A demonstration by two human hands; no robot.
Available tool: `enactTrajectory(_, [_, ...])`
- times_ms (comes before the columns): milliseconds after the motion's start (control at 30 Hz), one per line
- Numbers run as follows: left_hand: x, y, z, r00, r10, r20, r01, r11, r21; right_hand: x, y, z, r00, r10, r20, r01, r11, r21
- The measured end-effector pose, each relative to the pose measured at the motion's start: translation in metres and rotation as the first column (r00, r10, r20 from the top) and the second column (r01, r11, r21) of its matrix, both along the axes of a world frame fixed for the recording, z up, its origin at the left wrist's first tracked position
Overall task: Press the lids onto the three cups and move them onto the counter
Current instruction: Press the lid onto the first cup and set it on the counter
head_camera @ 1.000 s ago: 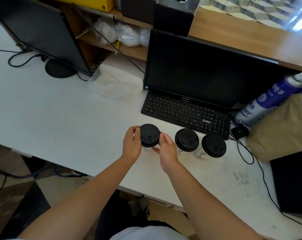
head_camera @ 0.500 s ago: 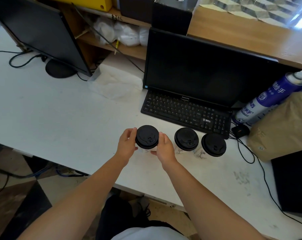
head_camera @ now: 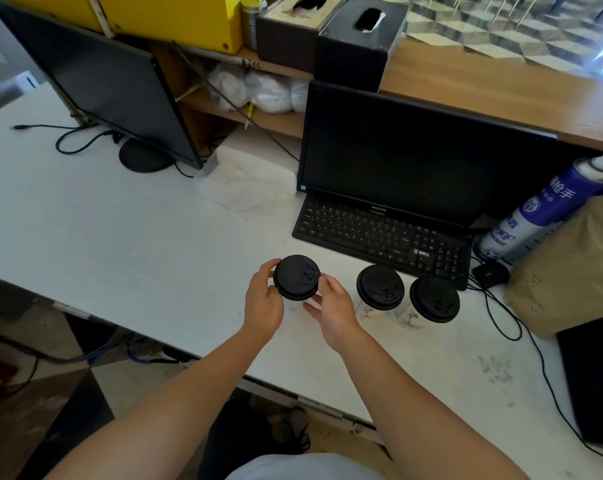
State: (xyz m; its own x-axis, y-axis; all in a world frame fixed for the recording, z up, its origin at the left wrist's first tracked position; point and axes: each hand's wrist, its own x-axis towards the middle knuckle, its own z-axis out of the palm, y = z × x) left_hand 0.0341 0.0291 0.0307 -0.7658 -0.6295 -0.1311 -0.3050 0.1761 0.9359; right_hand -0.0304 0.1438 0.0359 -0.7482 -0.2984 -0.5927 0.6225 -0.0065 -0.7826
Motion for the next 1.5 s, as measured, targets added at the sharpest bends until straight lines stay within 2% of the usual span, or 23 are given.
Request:
enactTrajectory(67, [0.0,-0.003,0.001,0.999,0.044,0.017,-0.045,0.997,0.056,-0.001,0.0,0.0,1.0,0.001,0.016,-0.001,1.0,0.014])
enactTrajectory(333, [-0.005,-0.019,-0.004,0.995,0.063,0.08,-0.068,0.996,0.055,-0.003,-0.004,-0.004,0.996,0.092,-0.005,-0.091,0.984,0.152])
enactTrajectory(500, [-0.002,-0.021,-0.011,0.989,0.018,0.148,-0.053,0.97,0.236,-0.003,-0.002,-0.006,0.975,0.195,-0.111,-0.158,0.947,0.278])
enactTrajectory(633, [-0.002,-0.023,-0.007,0.991,0.001,0.134,-0.016,0.994,0.112,-0.005,-0.003,-0.003,0.945,0.251,-0.209,-0.156,0.909,0.386])
enactTrajectory(733, [-0.005,-0.027,-0.003,0.986,-0.1,0.134,0.101,0.995,-0.002,-0.008,-0.004,0.002,0.907,0.323,-0.272,-0.173,0.872,0.458])
enactTrajectory(800, [-0.007,-0.027,0.0,0.978,-0.153,0.139,0.16,0.986,-0.04,-0.009,-0.005,0.005,0.932,0.288,-0.219,-0.176,0.891,0.418])
enactTrajectory(900, [-0.006,-0.021,0.006,0.979,-0.174,0.103,0.176,0.984,-0.007,-0.006,-0.007,0.007,0.991,0.111,-0.081,-0.092,0.974,0.205])
enactTrajectory(1000, [0.0,-0.012,0.007,0.993,-0.112,0.041,0.103,0.981,0.167,0.0,0.002,0.005,1.0,0.008,-0.006,-0.008,0.999,0.039])
enactTrajectory(1067, [0.002,-0.008,0.007,0.998,-0.053,0.041,0.039,0.958,0.284,0.003,0.009,0.002,1.0,-0.014,0.024,0.014,1.0,-0.016])
enactTrajectory(1333, [0.0,-0.007,0.001,0.992,0.059,0.113,-0.1,0.913,0.395,0.004,0.008,-0.003,0.994,0.077,-0.074,-0.064,0.984,0.168])
enactTrajectory(1400, [0.001,-0.006,-0.001,0.993,0.042,0.113,-0.081,0.926,0.369,0.004,0.007,-0.002,0.991,0.092,-0.096,-0.072,0.978,0.198])
enactTrajectory(1500, [0.002,0.001,-0.002,0.994,-0.028,0.109,-0.001,0.968,0.252,0.005,0.009,0.001,0.983,0.131,-0.127,-0.094,0.959,0.266])
